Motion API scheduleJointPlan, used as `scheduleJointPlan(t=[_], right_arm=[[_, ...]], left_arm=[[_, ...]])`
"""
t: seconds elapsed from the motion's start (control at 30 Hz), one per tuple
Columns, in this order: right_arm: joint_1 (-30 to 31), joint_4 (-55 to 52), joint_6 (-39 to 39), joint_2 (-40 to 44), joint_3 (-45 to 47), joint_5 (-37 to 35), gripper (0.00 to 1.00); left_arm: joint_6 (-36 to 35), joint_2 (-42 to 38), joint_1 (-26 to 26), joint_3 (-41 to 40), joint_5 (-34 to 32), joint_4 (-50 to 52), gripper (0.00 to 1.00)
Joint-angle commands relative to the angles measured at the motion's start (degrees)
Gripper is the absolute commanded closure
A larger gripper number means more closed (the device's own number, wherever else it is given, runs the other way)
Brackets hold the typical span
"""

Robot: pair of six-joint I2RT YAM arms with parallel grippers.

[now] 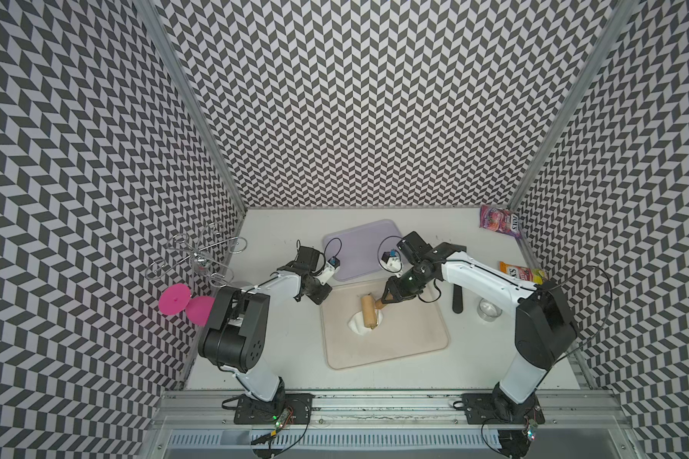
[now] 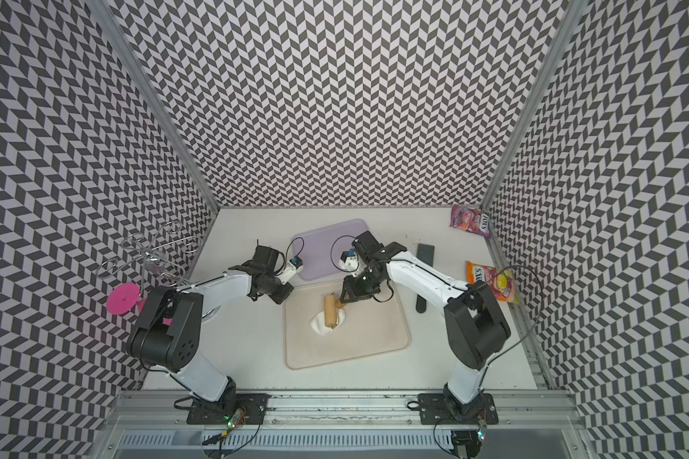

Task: Roll out the dumpling wrappers from the dough
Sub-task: Flatten out the dough on the work surface.

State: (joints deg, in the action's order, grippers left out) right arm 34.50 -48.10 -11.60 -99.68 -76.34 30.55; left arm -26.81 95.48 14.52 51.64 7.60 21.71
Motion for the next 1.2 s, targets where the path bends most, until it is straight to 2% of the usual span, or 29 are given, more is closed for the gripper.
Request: scheduleJointPlan(t=[0.0, 0.67, 1.17], right_arm=[[-2.70, -0.89, 0.01, 0.80, 3.96, -7.07, 1.00], [-7.58, -0.83, -0.84, 4.29, 10.94, -15.39, 1.00], [-10.59, 0.02, -1.88, 6.51, 15.24, -18.30, 1.00]], left_arm=[[0.70, 2.82, 0.94, -2.33, 0.26, 3.25, 1.00], [-0.52, 3.44, 0.77, -3.42, -3.03, 2.04, 1.00], [-5.83, 2.67, -1.19, -7.13, -7.69, 1.84, 1.00]])
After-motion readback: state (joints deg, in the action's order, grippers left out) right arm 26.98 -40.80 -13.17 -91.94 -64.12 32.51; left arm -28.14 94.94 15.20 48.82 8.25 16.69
